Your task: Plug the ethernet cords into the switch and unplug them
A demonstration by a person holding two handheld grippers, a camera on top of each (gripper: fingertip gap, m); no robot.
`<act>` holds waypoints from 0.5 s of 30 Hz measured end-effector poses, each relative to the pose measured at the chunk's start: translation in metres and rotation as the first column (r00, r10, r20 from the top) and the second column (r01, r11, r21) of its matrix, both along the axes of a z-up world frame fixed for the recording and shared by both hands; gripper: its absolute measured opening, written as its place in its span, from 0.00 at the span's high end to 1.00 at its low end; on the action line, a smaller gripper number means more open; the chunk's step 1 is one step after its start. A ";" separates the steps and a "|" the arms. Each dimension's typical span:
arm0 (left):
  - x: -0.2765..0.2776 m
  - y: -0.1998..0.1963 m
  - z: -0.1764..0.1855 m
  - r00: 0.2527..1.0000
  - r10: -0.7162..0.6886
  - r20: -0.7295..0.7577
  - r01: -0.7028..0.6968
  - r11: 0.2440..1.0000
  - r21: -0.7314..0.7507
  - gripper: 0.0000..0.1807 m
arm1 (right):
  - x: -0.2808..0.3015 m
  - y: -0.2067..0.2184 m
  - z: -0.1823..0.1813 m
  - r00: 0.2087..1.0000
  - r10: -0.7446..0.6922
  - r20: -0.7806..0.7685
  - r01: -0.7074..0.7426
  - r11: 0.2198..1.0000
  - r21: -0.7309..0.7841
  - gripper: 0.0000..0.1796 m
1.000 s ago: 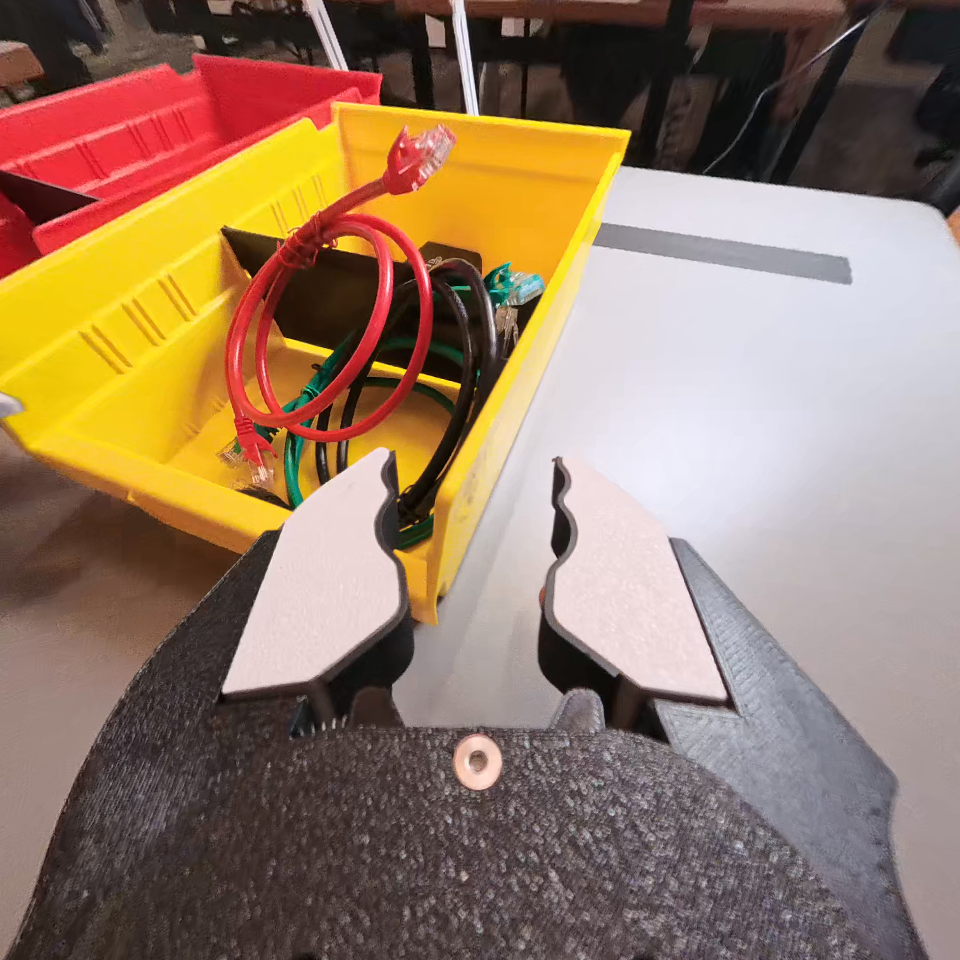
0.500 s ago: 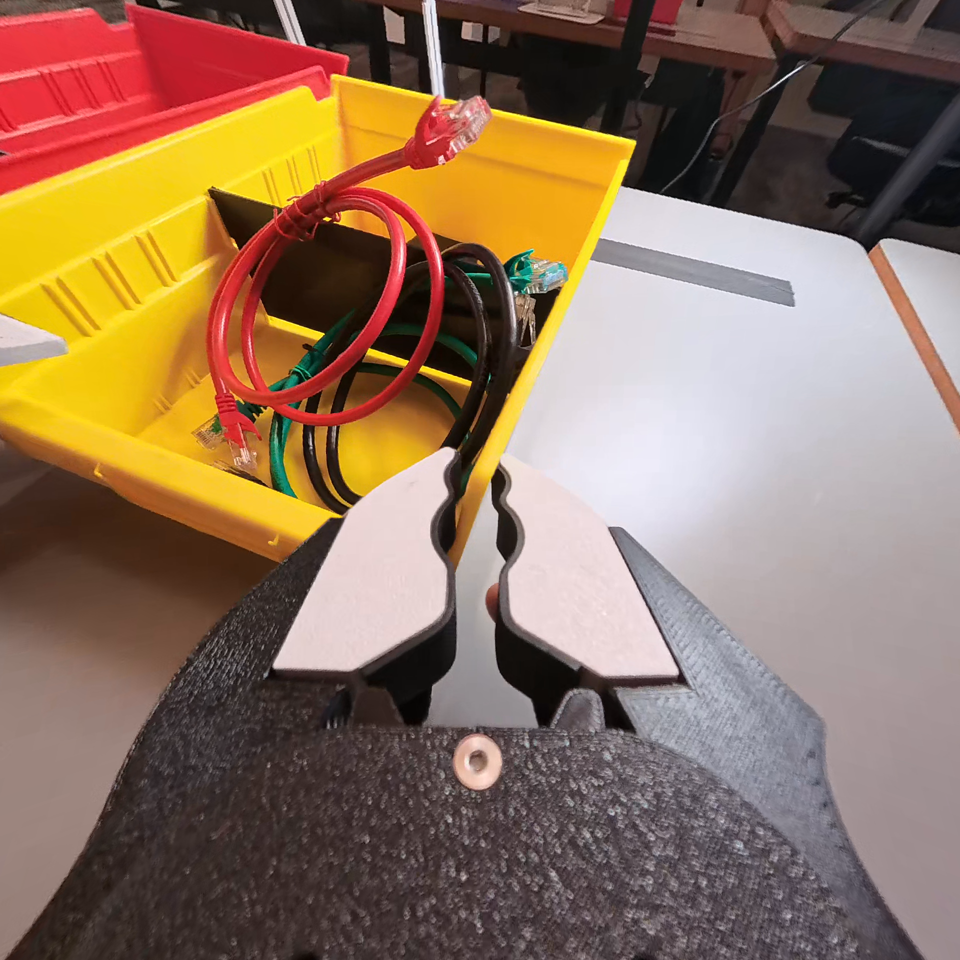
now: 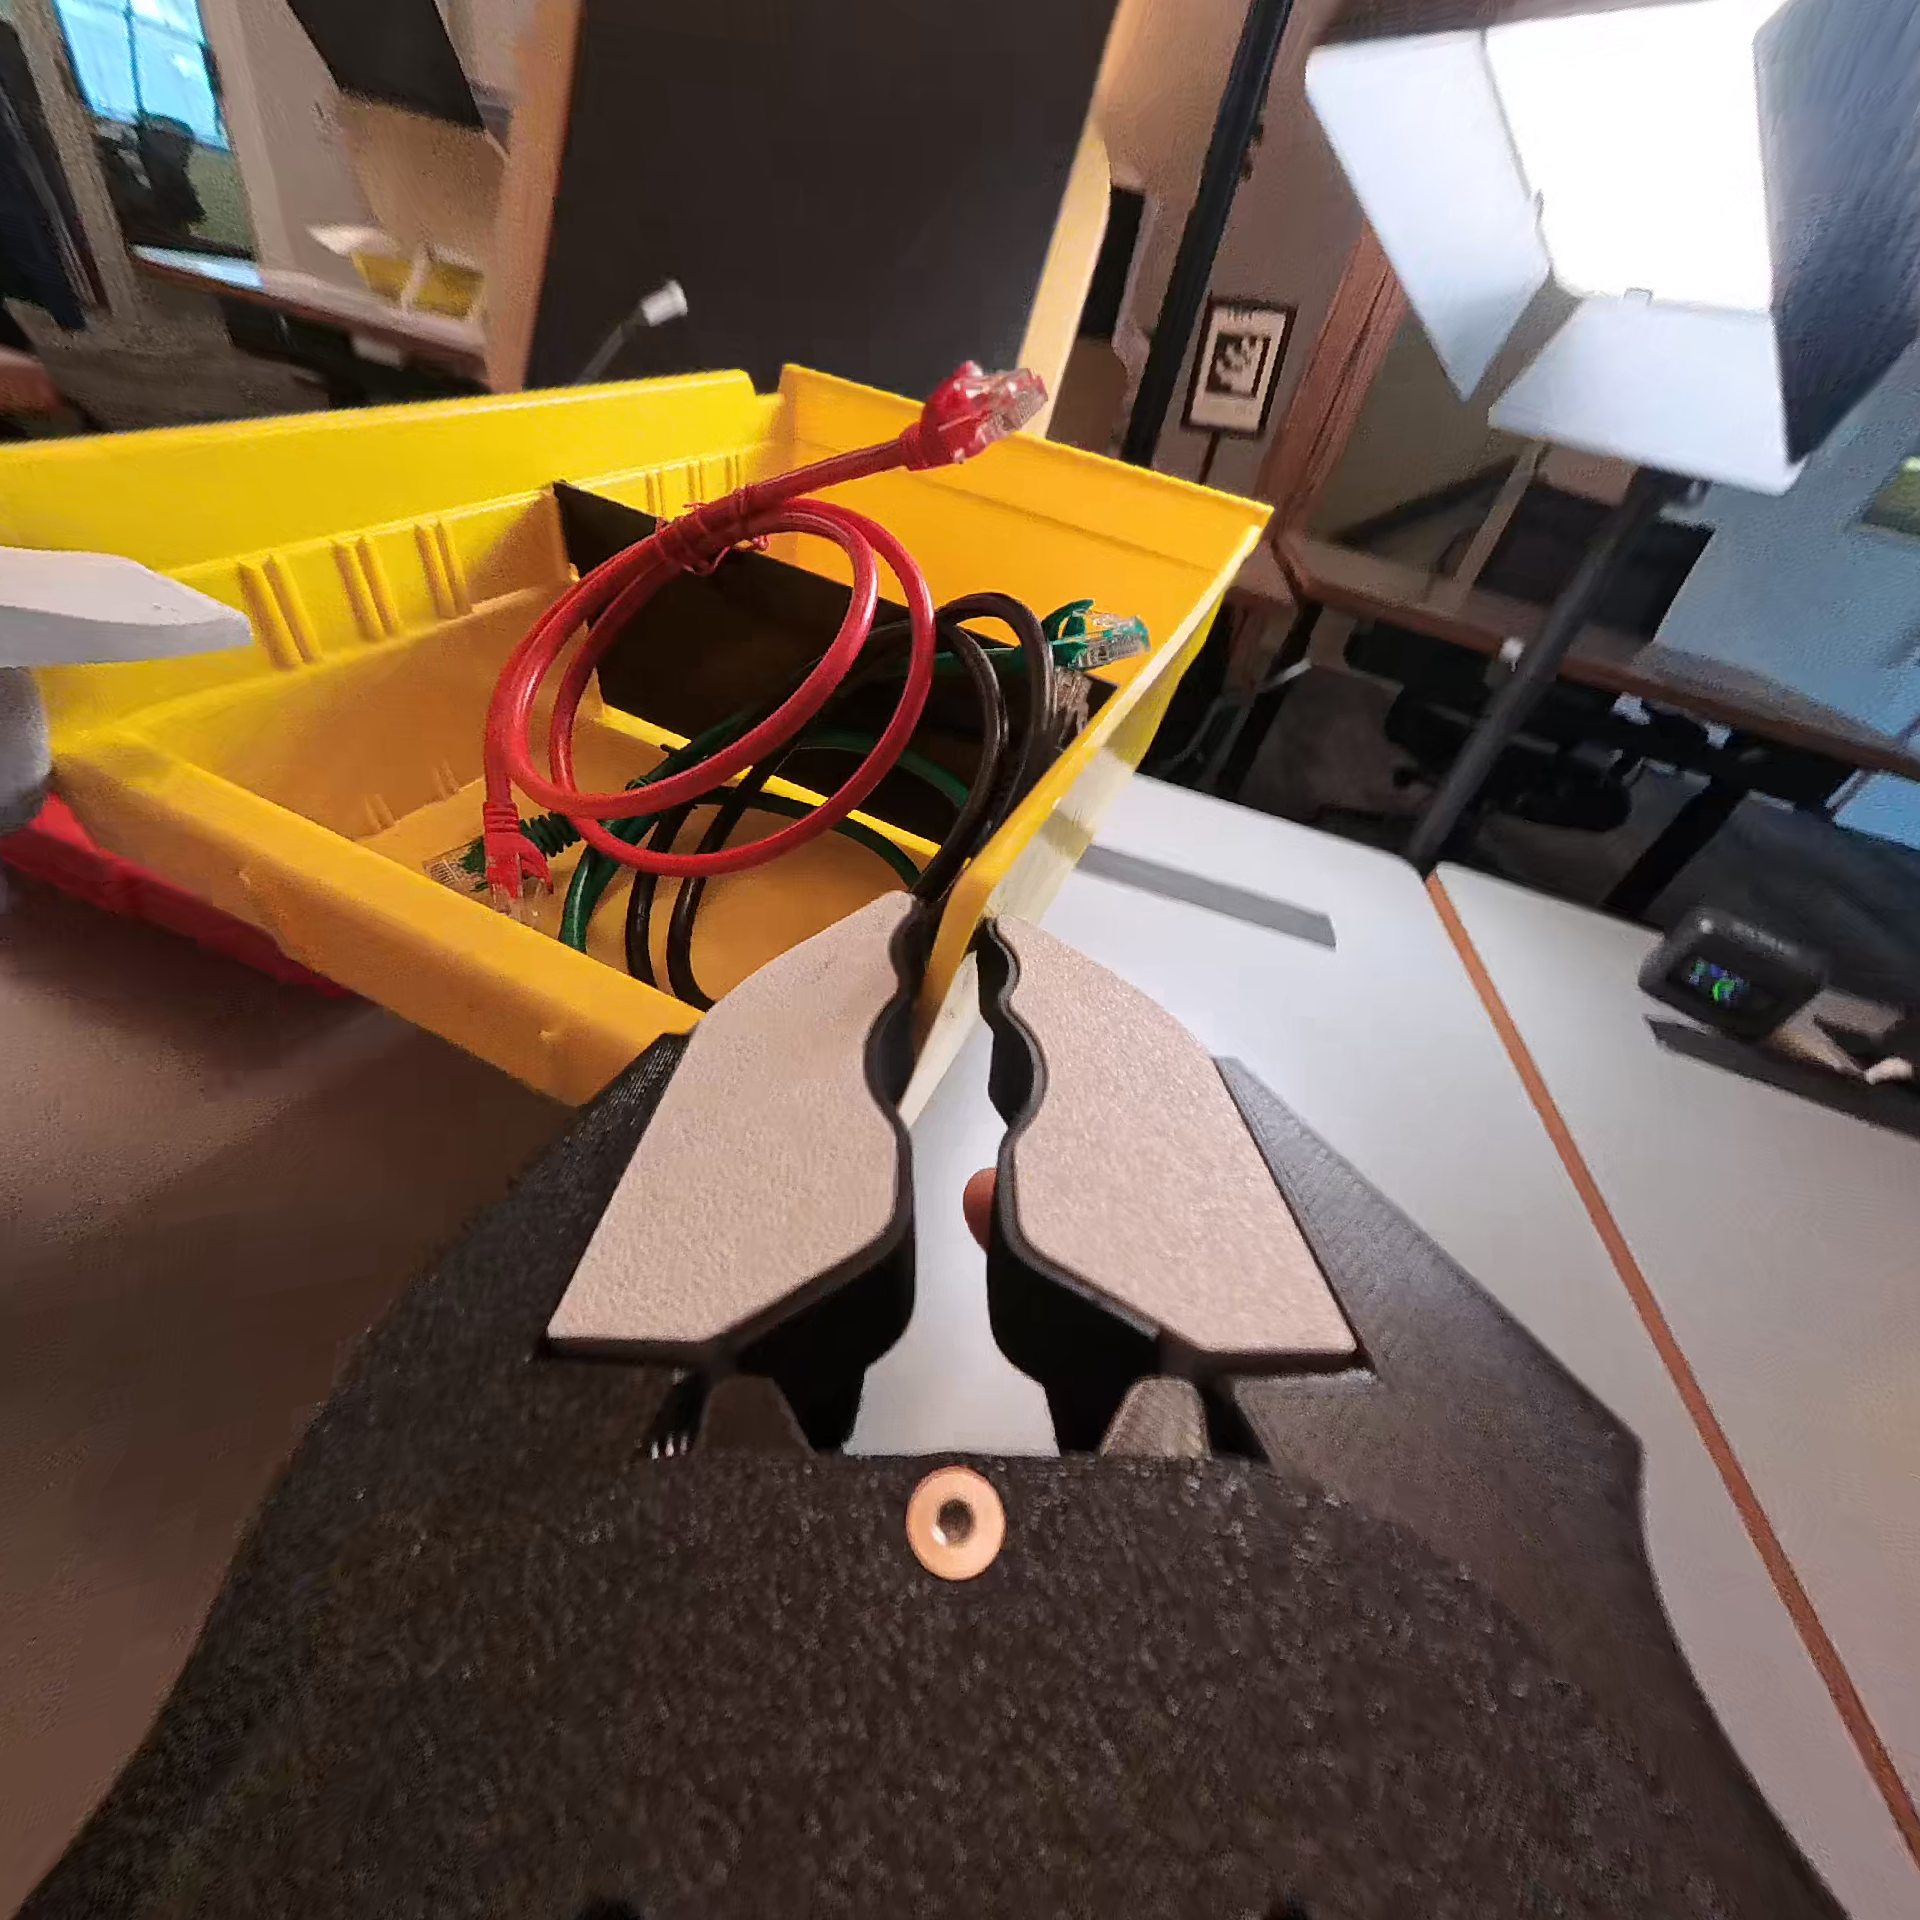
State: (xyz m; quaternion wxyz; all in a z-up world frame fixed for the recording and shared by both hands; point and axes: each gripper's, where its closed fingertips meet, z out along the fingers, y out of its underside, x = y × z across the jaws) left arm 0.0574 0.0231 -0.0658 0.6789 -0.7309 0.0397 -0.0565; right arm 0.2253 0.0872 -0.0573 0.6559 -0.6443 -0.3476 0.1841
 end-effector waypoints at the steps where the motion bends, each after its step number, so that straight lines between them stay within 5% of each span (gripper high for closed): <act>1: -0.006 -0.004 0.015 1.000 0.016 0.001 -0.016 0.999 0.036 0.89 | -0.007 -0.004 0.012 1.000 0.015 -0.014 -0.015 1.000 0.023 0.95; 8: -0.084 -0.063 0.107 0.977 0.209 -0.040 -0.193 0.950 0.245 0.93 | -0.094 -0.043 0.088 0.976 0.196 -0.092 -0.179 0.969 0.170 0.94; 15: -0.178 -0.157 0.140 0.905 0.422 -0.043 -0.390 0.867 0.310 0.94 | -0.213 -0.104 0.114 0.903 0.416 -0.106 -0.395 0.902 0.176 0.94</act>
